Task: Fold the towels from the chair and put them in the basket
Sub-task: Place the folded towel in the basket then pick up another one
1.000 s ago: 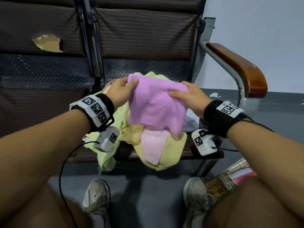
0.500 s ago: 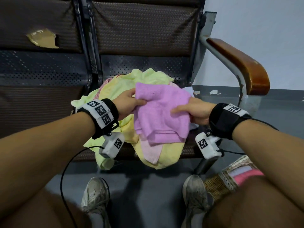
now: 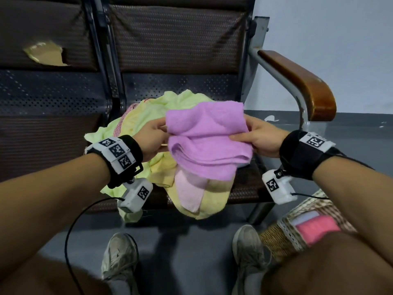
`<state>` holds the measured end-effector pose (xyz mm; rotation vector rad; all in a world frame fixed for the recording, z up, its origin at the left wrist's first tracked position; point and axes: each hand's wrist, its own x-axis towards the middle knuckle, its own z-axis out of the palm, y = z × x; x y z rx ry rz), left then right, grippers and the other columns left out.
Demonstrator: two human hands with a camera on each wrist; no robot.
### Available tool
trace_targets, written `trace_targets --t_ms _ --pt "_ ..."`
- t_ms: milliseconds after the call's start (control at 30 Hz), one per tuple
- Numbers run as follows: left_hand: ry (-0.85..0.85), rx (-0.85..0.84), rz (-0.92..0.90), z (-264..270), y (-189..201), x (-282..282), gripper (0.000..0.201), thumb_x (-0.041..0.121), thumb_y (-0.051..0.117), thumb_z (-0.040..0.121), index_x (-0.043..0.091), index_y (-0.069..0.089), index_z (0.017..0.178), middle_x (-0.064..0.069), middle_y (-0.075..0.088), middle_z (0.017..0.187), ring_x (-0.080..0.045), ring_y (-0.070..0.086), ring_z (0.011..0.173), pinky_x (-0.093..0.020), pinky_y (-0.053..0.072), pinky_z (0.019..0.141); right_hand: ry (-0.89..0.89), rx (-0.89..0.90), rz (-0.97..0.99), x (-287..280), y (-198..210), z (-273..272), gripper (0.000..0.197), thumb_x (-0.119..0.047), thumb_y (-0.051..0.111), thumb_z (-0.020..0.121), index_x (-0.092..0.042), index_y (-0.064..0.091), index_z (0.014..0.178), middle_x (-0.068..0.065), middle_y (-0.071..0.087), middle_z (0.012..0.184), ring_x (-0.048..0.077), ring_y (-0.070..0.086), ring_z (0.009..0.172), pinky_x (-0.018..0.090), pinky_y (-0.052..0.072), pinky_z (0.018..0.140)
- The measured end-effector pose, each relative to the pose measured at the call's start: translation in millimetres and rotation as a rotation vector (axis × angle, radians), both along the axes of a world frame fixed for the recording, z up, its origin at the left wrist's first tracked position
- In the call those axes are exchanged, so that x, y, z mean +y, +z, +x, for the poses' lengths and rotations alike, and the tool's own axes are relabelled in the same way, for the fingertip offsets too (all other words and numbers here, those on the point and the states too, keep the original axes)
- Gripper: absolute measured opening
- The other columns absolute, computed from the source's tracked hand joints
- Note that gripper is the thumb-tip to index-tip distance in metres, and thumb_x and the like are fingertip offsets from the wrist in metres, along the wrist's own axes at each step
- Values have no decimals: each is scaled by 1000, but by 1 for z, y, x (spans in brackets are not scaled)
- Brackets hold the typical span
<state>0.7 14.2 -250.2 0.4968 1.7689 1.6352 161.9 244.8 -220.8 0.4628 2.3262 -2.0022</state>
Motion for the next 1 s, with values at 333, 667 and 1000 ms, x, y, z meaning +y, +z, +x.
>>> trace_targets --t_ms 333,667,1000 --pt "-12 144 131 25 33 20 39 -23 32 87 3 58 73 -15 62 77 -25 55 72 -28 46 63 -55 -27 -320 5 34 45 24 -21 51 77 -4 67 75 13 62 91 29 57 89 30 48 79" --pt "-371 -86 118 138 44 134 44 35 51 101 3 57 130 -25 64 122 -30 67 104 -37 54 93 76 -296 26 45 4 133 35 -7 67 84 -7 64 119 8 72 119 24 68 112 37 56 94" --pt "-742 -418 -3 326 -60 266 42 1 63 92 0 54 133 -17 67 124 -35 64 113 -49 53 98 -585 -216 -345 129 -68 340 33 -15 67 86 -16 70 119 25 60 133 32 61 113 62 38 109"
